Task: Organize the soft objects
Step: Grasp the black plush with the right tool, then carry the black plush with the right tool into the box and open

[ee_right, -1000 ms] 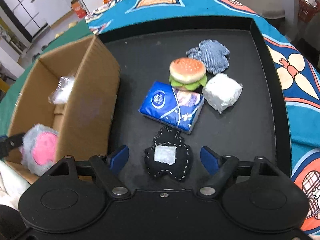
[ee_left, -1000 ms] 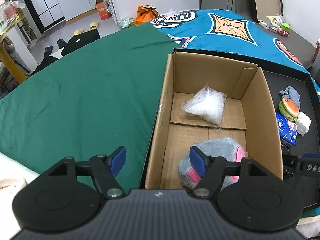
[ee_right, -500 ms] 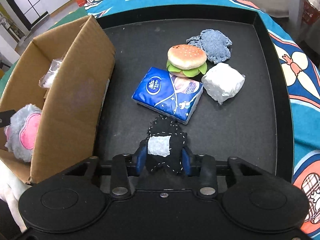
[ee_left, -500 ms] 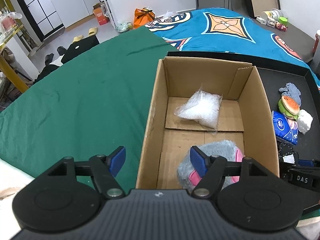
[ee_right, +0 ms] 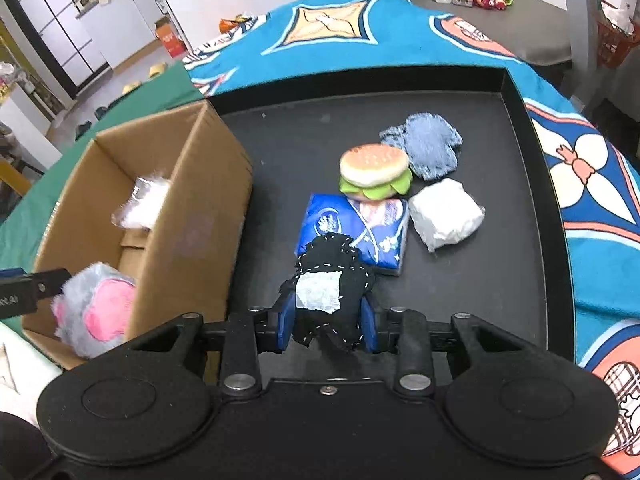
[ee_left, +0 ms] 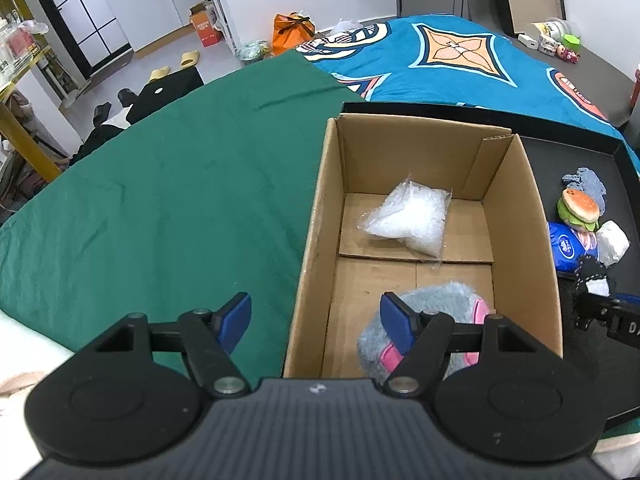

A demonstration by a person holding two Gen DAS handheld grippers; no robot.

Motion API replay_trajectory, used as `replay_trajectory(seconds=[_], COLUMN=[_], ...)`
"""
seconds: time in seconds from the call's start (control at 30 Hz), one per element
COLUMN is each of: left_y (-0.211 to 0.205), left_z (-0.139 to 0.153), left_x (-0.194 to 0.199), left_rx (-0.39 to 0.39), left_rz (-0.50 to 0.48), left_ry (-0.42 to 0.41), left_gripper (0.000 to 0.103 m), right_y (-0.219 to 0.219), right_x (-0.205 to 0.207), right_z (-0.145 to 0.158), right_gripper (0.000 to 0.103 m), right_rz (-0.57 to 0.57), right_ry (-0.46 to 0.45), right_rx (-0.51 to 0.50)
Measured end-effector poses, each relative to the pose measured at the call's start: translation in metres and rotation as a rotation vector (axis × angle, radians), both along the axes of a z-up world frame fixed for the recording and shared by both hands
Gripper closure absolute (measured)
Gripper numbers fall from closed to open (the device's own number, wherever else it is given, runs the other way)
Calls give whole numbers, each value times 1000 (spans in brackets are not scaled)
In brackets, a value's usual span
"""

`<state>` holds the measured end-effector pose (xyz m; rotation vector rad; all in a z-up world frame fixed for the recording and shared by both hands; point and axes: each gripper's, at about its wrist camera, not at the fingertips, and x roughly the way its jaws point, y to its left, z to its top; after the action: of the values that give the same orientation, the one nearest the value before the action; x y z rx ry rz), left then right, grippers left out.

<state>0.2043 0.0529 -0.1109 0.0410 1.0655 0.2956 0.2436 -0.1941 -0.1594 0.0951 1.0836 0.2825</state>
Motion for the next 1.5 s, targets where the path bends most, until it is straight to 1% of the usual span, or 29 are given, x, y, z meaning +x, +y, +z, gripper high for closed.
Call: replay_trajectory(seconds=[0.23, 0.47, 0.73, 0.93, 1.07, 1.13, 1.27, 1.33, 1.4, 1.5], left_y=[4, 10, 17, 22, 22, 23, 23, 24, 25, 28], left_z=[1, 2, -1, -3, -4, -4, -5, -6, -8, -11], left_x=[-3, -8, -16, -21, -23, -24, -24, -24, -24, -24], left_rx=[-5, -21, -48, -74, -85, -95, -106, -118, -127, -146], left_rz=[11, 14, 19, 22, 14, 13, 5, 3, 3, 4], left_ry=[-5, -13, -22, -32, -40, -45, -58, -62, -64, -66], left_gripper=[33, 33, 33, 33, 34, 37, 37, 39, 42, 53], right_y=[1, 3, 13, 18, 24, 28, 36, 40, 45, 53], right_x=[4, 1, -5, -6, -6, -7, -8, -7, -6, -3], right_z=[11, 26, 43, 57, 64, 68, 75, 78, 80, 79], right_gripper=[70, 70, 69, 69, 69, 69, 68, 68, 68, 68], right_rz=[-6, 5, 31, 47, 82, 100, 130, 147, 164, 175], right_ry=[-42, -113, -226, -321, -369, -393, -428, -443, -452, -445], right_rx=[22, 45, 28, 56, 74, 77, 101, 112, 112, 119])
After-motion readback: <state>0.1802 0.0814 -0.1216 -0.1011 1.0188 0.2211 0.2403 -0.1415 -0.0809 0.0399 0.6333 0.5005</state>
